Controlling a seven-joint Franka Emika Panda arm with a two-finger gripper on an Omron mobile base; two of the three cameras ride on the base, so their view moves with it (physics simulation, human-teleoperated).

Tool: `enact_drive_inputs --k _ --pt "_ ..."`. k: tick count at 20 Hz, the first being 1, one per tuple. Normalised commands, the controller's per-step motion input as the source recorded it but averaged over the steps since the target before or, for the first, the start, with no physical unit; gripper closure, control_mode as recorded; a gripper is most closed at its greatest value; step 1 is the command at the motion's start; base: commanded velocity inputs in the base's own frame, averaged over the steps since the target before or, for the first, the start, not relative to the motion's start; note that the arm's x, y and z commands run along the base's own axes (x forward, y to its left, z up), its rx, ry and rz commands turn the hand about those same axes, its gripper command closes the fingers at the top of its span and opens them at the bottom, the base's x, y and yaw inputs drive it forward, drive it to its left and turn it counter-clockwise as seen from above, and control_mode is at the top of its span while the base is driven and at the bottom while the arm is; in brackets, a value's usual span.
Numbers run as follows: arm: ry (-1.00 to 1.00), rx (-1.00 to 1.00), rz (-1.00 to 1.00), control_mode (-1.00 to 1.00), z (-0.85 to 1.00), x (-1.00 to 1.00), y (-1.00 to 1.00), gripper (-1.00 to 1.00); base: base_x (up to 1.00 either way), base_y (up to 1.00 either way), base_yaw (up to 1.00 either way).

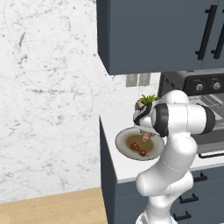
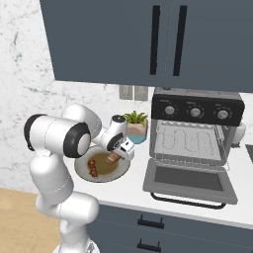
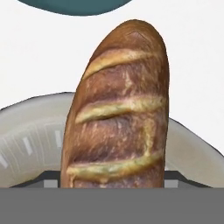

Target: Pick up the kebab skewer and baguette bread, and place them inside the toaster oven. Close the toaster oven door and start by setting the timer.

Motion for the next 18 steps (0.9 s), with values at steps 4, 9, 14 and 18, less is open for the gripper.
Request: enact_drive_inputs --k 4,9,14,18 --pt "0.0 0.0 -0.05 -1.0 0.06 -0.06 -0.07 1.0 0.0 0.0 0.0" --pt "-0.07 0.01 -0.08 -1.0 0.45 -0.36 -0.24 1.0 0.0 0.0 0.0" --pt "-0.12 0.02 -0.12 -1.0 0.54 -0.48 -0.22 1.0 0.0 0.0 0.0" --pt "-0.15 0.0 -0.14 -1.0 0.59 -0.41 -0.14 1.0 0.0 0.0 0.0"
